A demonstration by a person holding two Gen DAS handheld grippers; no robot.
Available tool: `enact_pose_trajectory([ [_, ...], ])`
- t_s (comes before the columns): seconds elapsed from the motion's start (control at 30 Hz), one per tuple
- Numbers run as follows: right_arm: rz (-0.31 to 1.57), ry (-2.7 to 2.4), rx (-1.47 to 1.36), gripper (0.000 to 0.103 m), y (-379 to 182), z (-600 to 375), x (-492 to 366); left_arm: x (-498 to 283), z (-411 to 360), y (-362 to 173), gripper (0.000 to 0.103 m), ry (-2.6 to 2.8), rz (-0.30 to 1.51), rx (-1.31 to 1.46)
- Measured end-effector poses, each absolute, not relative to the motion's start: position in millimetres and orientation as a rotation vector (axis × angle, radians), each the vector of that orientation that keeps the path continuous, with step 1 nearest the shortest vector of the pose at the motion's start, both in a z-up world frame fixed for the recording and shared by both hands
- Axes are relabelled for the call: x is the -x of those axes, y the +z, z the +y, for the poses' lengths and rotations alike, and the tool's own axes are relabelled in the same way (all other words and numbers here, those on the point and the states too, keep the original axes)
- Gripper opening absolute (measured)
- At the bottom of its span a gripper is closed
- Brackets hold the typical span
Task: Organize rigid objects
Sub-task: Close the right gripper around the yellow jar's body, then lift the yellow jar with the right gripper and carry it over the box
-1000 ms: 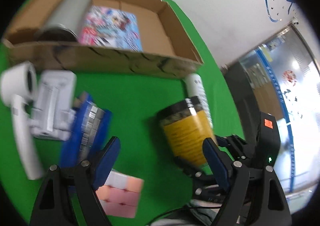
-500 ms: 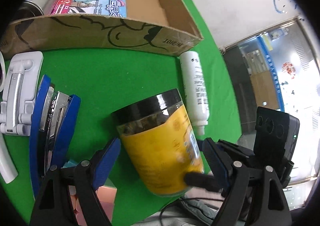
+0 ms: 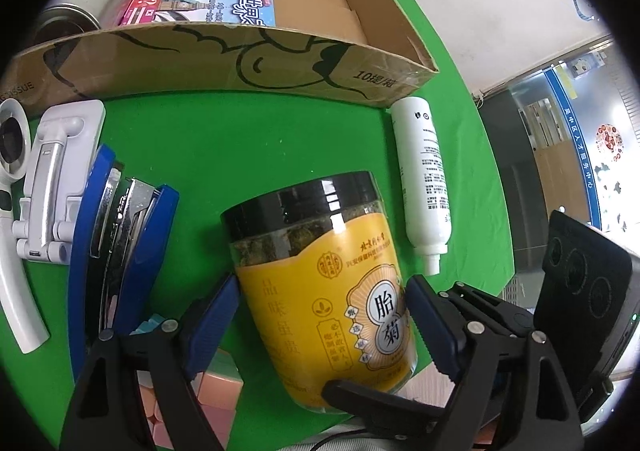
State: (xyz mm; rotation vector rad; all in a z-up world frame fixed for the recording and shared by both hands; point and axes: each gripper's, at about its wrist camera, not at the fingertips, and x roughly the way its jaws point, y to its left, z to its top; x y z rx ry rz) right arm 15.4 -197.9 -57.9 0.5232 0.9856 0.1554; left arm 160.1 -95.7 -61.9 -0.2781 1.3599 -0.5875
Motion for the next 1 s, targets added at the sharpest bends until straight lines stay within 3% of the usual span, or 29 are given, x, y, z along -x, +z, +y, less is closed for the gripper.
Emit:
enact_pose_trajectory([
  [0.53, 0.971, 0.102, -0.511, 0.079, -44, -188, -21, -156, -89, -38, 0.078, -0.590, 1.266, 0.217],
  [1.0, 0.789, 0.036, -0.405, 0.079, 32, -190, -19, -172, -87, 34, 0.077, -0.624, 1.047, 0.204],
])
